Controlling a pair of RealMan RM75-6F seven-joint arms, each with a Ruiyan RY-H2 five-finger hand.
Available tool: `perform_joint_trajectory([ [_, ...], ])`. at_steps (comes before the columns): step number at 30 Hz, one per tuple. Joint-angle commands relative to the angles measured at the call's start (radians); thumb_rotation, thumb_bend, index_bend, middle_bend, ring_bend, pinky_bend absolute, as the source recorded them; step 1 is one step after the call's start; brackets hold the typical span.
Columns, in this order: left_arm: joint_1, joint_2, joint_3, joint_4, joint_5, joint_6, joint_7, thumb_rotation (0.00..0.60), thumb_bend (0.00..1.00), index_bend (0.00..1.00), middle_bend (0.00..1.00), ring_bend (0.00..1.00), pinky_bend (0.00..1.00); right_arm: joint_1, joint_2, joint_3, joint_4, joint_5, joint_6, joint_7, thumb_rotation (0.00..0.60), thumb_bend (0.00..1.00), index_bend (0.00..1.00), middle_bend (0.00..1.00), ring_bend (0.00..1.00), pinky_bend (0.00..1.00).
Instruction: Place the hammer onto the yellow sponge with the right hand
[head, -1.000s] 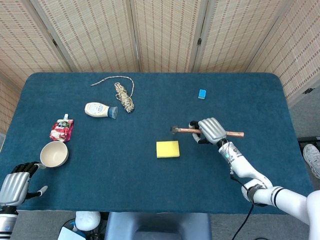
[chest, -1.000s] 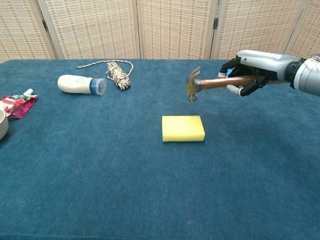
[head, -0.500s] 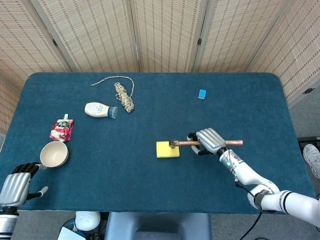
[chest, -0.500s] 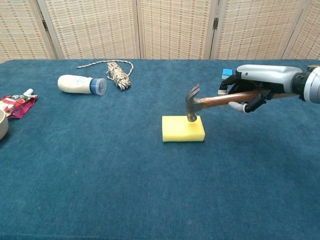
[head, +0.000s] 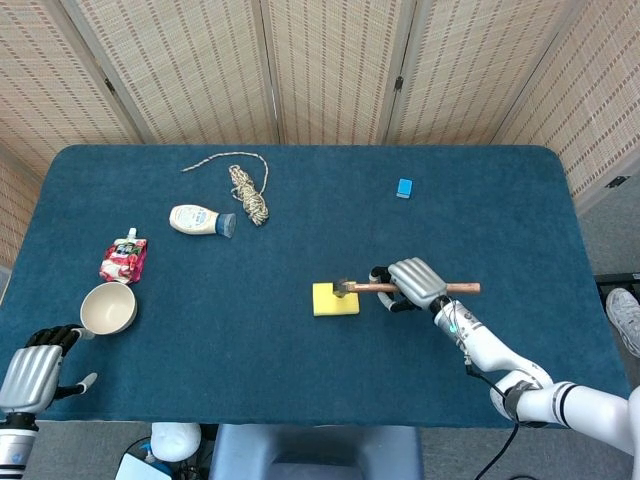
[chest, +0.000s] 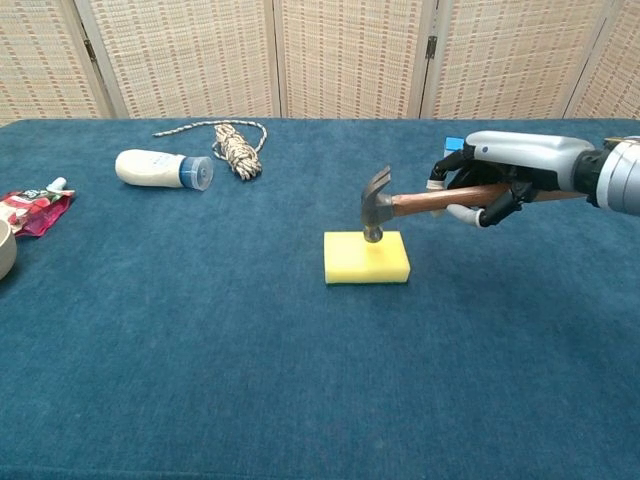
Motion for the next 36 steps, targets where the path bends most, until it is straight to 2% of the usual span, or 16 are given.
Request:
perform_joint_trajectory([
  [1,0.000,-0.001,0.000,0.002,-0.001,0.000,-0.001,0.600,0.22,0.36,0.31,0.27,0.25,0.001,-0.005,0.001,0.003,0.002,0.000,0.002,0.600,1.00,0.81,0.91,1.00,1.00],
  [12,0.002,-0.004,0.002,0.014,-0.002,-0.004,-0.014,0.600,0.22,0.36,0.31,0.27,0.25,0.010,-0.040,-0.007,0.046,0.031,-0.031,-0.029,0.600,1.00,0.81,0.91,1.00,1.00],
  [19,0.002,-0.001,0.001,0.011,0.000,0.000,-0.014,0.600,0.22,0.36,0.31,0.27,0.25,-0.001,-0.001,0.019,-0.011,0.012,0.033,-0.003,0.600,1.00,0.81,0.91,1.00,1.00],
  [25,-0.001,-0.002,0.001,0.007,0.001,-0.004,-0.009,0.600,0.22,0.36,0.31,0.27,0.25,-0.018,0.017,0.018,-0.043,-0.004,0.070,0.030,0.600,1.00,0.81,0.91,1.00,1.00],
  [36,-0.001,-0.002,0.004,0.005,-0.001,-0.008,-0.005,0.600,0.22,0.36,0.31,0.27,0.25,-0.011,-0.077,-0.028,0.072,0.018,-0.006,0.027,0.600,1.00,0.81,0.91,1.00,1.00],
])
